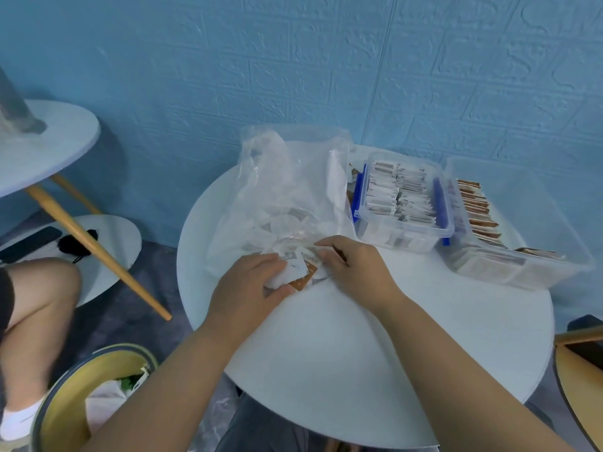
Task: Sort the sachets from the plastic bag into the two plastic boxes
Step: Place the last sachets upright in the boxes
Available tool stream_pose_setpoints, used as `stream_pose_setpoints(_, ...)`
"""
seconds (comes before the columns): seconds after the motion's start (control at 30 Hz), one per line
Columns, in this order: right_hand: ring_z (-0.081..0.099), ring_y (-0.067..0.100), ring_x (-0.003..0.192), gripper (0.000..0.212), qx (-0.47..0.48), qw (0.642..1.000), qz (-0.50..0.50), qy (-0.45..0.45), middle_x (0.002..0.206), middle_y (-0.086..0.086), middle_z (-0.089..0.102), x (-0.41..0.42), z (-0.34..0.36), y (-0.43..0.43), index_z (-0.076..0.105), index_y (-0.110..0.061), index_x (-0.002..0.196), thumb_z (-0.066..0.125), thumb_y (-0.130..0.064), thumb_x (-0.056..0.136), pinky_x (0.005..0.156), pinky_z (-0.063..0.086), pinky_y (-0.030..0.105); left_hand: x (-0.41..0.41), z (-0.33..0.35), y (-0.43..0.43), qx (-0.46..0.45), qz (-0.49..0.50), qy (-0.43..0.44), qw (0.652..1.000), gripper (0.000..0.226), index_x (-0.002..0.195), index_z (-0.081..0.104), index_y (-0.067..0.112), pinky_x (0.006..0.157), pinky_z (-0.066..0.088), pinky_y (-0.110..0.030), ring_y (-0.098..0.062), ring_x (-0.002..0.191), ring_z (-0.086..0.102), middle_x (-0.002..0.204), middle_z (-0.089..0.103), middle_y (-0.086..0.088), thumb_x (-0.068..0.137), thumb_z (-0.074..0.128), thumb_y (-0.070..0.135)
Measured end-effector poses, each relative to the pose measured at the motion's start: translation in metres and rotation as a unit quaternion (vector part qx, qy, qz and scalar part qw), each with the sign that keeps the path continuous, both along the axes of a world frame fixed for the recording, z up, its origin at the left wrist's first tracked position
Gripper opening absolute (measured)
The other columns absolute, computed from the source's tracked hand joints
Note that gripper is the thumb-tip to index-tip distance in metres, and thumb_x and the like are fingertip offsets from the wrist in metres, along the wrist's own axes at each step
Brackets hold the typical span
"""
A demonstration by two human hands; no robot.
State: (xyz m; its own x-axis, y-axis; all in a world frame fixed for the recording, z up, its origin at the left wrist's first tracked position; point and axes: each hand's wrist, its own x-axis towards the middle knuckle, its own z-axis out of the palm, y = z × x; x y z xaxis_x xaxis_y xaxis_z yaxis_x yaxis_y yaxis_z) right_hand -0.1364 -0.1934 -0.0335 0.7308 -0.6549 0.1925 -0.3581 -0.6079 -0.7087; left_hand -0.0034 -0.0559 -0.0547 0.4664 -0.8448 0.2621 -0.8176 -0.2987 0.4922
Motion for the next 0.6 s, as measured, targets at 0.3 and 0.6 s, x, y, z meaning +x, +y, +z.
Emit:
stream_pose_setpoints(0.3,0.057,0.000,0.081,0.018,0.002,1.000,0.012,-0.010,0.090,-0.010,0.070,-0.005,-0.004,-0.002,0.068,-0.021,0.104,0.054,-0.023,0.093,0.071,0.041,0.010,-0.002,0.010,-0.011,0.023,-0.047,-0.031,0.998,0.045,0.126,0.057,0.026,0.100,0.027,-0.019,-0.014,0.122,0.043,0.129,0.056,0.010,0.085,0.061,0.044)
stream_pose_setpoints(0.6,0.066,0.015,0.082,0.015,0.092,0.989,-0.031,-0.109,0.084,-0.009,0.068,-0.017,0.008,-0.002,0.061,-0.032,0.092,0.058,-0.018,0.091,0.073,0.052,0.021,0.002,0.018,0.003,-0.098,0.032,-0.037,0.994,0.023,0.112,0.064,0.009,0.063,0.043,-0.014,-0.017,0.072,0.061,0.090,0.070,-0.004,0.093,0.052,0.014)
